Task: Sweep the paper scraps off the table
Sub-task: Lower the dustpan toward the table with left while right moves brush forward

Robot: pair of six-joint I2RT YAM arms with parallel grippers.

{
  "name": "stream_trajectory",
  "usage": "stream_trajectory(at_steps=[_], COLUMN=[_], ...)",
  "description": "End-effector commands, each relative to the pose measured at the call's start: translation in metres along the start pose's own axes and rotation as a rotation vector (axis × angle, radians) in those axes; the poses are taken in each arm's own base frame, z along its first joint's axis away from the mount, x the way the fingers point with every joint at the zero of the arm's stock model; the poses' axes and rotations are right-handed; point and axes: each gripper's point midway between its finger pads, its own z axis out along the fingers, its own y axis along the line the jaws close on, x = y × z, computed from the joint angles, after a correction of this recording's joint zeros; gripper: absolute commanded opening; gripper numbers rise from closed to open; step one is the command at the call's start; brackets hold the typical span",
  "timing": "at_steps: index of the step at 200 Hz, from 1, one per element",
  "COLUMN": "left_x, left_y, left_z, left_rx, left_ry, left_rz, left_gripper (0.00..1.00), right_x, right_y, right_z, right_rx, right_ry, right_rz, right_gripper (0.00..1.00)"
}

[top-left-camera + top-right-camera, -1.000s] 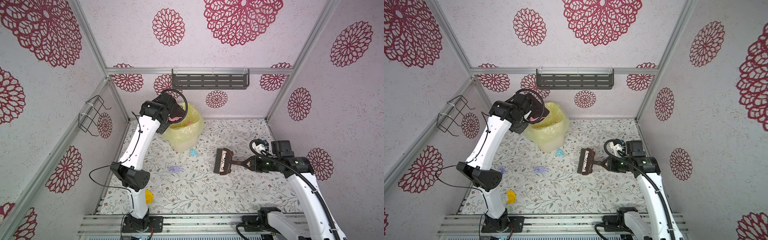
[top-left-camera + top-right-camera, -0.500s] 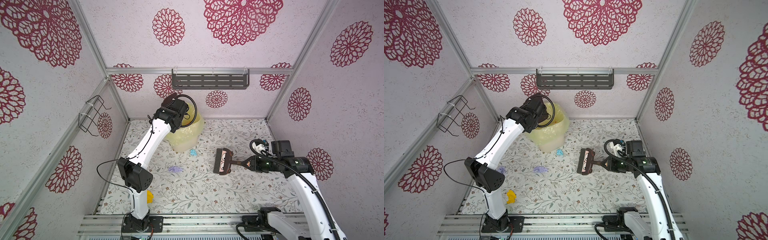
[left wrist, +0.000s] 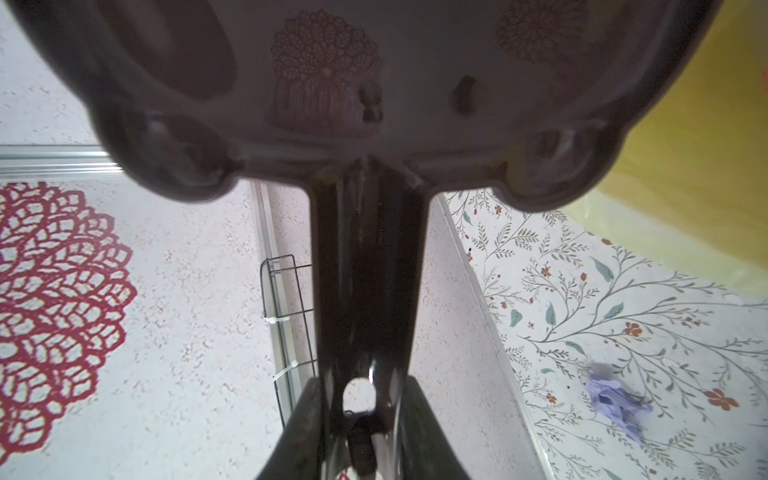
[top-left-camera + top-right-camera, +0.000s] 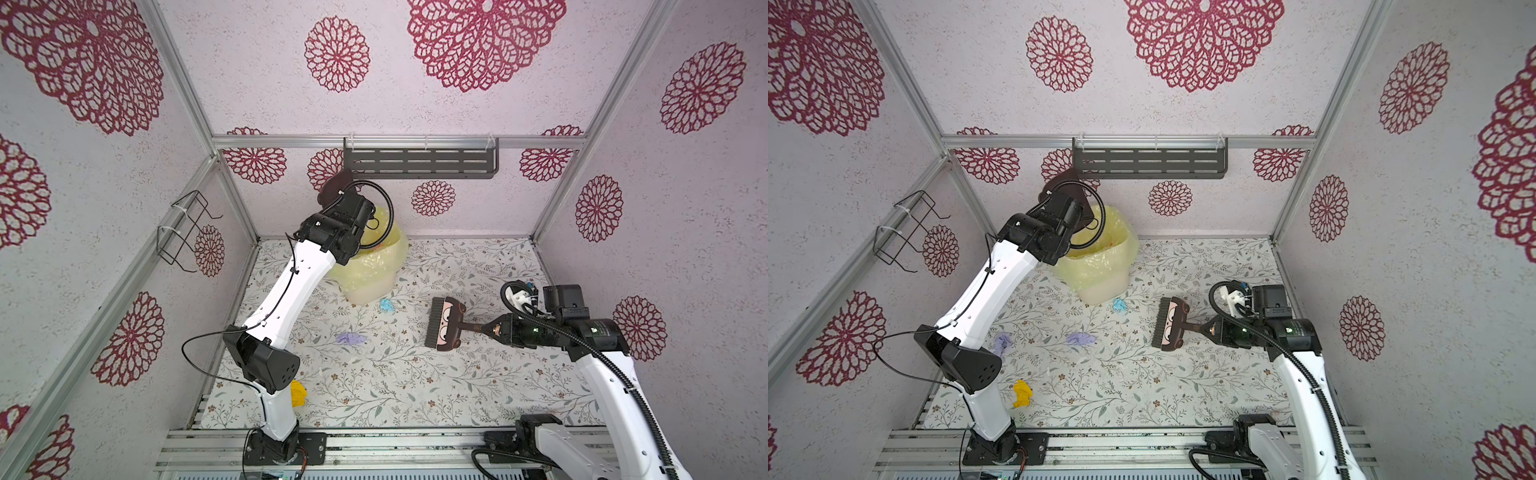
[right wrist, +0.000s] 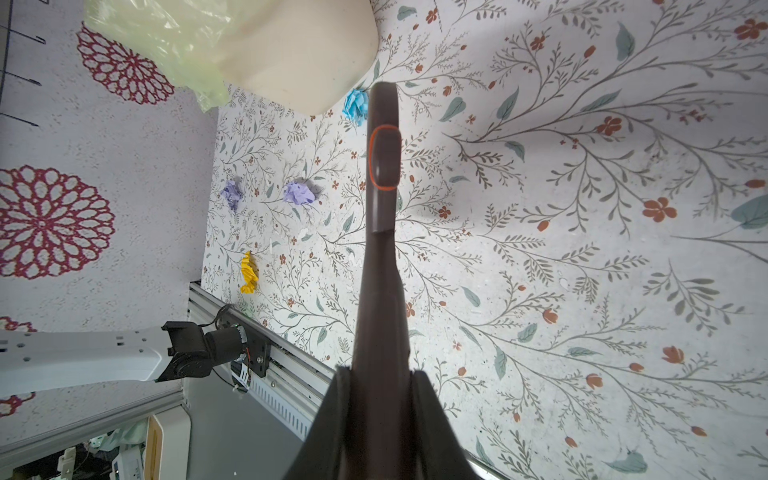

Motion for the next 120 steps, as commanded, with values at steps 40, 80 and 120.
stream_trajectory(at_steps=[40,80,120], left_x=[0.022,0.029,0.037], left_y=[0.001,-0.016,-0.032], left_z=[-0.047,-0.073,-0.089], left_rx=[0.17,0.298,0.4], left_ry=[-0.14,-0.232,-0.27], left_rz=[-0.29,-0.392,-0.462], left_gripper=[0.0,0.0,0.0], right_x=[-0.004,-0.003,0.001], right_y=[0.033,0.064,0.109], right_z=[0.02,0.045,0.07], right_rx=[-0.115,-0.233,-0.387], right_ry=[-0.028,-0.023,-0.009], right_rz=[-0.023,-0.013,-0.015], right_gripper=[0.0,0.0,0.0])
